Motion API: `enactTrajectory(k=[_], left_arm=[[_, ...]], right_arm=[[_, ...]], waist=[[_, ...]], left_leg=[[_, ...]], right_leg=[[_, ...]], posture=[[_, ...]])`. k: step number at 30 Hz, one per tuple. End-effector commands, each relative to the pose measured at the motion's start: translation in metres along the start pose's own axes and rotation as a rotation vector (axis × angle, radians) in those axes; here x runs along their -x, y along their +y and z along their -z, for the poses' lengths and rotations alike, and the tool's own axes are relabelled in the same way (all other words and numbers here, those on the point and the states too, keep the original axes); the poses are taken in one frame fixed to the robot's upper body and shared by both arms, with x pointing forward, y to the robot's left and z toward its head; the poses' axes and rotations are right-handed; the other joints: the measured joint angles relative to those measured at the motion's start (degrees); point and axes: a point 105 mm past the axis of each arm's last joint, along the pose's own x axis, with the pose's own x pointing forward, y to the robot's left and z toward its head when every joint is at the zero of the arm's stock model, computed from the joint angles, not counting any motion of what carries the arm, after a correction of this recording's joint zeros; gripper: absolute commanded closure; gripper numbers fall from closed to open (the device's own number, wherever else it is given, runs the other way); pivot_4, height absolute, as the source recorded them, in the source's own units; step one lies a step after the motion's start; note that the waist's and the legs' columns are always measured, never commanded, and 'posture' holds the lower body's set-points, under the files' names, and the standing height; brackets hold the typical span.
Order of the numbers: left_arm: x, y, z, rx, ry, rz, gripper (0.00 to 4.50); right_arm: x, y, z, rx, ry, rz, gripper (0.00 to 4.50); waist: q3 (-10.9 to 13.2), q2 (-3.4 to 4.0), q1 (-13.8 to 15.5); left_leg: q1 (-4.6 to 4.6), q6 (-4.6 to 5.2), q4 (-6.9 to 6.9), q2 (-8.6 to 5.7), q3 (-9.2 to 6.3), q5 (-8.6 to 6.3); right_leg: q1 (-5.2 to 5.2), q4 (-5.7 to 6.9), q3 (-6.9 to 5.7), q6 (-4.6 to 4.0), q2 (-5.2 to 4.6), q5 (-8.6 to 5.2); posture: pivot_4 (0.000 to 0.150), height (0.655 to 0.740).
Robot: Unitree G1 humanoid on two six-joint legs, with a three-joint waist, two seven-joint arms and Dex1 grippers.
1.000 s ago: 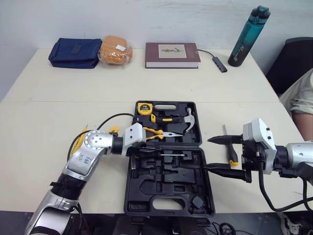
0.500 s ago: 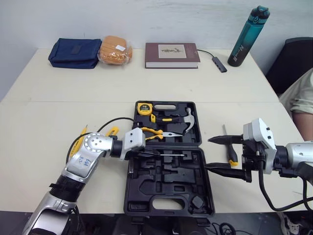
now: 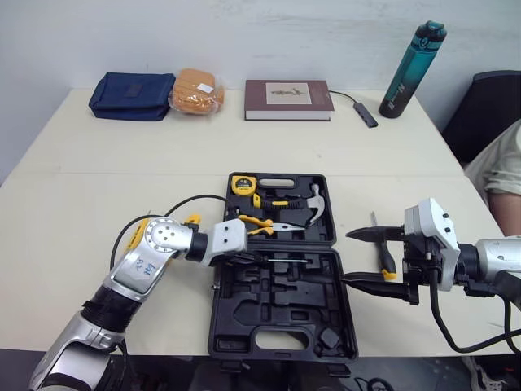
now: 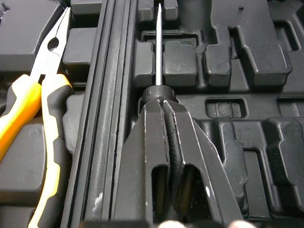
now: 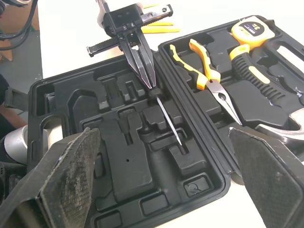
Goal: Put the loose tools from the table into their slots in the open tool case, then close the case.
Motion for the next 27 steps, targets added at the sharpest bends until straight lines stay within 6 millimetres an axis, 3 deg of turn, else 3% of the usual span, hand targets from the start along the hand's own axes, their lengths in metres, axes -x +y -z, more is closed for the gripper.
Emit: enactTrajectory(k=[1,18,23,26,27], left_arm=[[-0.012,-0.018,0.053,0.145,0.201,0.046,4.46],[-0.017,-0.018,0.060,0.165,0.258,0.060,4.46],[0.004,-0.008,0.009,0.153,-0.036,0.008,4.46],[0.028,-0.001,-0.006,0.189,-0.167,-0.091,4.46],[0.038,0.001,-0.009,0.217,-0.202,-0.130,4.23]], right_arm=[[-0.001,0.005,-0.004,0.026,-0.009,-0.015,0.00],[-0.004,0.003,-0.002,0.020,-0.008,-0.006,0.00],[-0.002,0.000,-0.001,0.015,-0.014,0.023,0.00],[0.004,-0.007,0.000,0.010,-0.022,0.078,0.00],[0.007,-0.010,0.001,0.008,-0.020,0.102,0.00]], waist=[[-0.17,0.04,0.01],[-0.79,0.60,1.19],[-0.73,0.60,0.96],[-0.48,0.56,0.08],[-0.35,0.56,-0.05]], left_leg=[[0.02,0.00,-0.01,0.00,-0.04,-0.03],[-0.10,0.11,-0.11,-0.07,-0.38,-0.13],[-0.18,0.11,-0.17,-0.07,-0.44,-0.13],[-0.36,0.07,-0.30,-0.06,-0.46,-0.11],[-0.44,0.05,-0.31,-0.06,-0.49,-0.10]], right_leg=[[0.05,-0.07,-0.04,0.00,-0.02,0.00],[0.25,-0.65,-0.37,-0.01,-0.20,0.01],[0.18,-0.72,-0.41,-0.02,-0.21,0.01],[-0.06,-0.75,-0.48,-0.05,-0.20,-0.01],[-0.13,-0.75,-0.52,-0.06,-0.20,-0.01]], posture=[[0.150,0.7400],[0.150,0.7400],[0.150,0.7400],[0.150,0.7400],[0.150,0.7400]])
